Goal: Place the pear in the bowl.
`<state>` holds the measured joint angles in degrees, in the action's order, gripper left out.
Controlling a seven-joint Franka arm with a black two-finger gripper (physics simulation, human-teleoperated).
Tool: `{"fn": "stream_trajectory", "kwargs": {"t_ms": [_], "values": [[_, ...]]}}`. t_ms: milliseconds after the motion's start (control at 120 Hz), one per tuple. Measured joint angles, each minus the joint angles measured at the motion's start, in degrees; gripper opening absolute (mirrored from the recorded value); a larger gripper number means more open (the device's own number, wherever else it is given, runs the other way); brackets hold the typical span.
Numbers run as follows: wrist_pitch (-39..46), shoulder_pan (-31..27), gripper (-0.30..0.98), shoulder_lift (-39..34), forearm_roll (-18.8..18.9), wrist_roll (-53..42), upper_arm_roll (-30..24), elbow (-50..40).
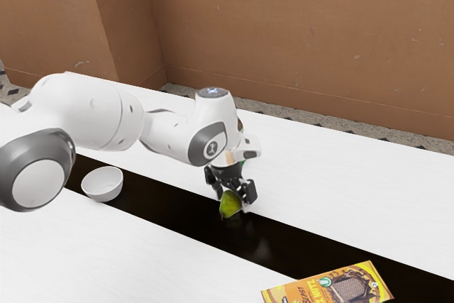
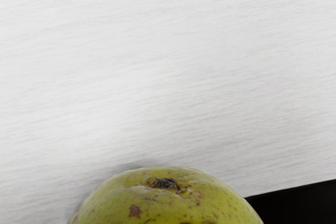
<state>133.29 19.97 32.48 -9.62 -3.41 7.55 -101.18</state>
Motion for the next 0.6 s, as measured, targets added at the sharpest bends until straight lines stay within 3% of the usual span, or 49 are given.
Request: {"fn": "stream_trajectory", "kwargs": {"t_ms": [133, 342, 600], "values": [[0.0, -0.1, 0.61, 0.4, -0.1, -0.3, 0.0, 0.1], [0.0, 0.0, 0.42, 0.8, -0.1, -0.7, 0.0, 0.8], [-0.8, -0.2, 0.32, -0.3, 0.6, -0.4, 0.2, 0.8]]}}
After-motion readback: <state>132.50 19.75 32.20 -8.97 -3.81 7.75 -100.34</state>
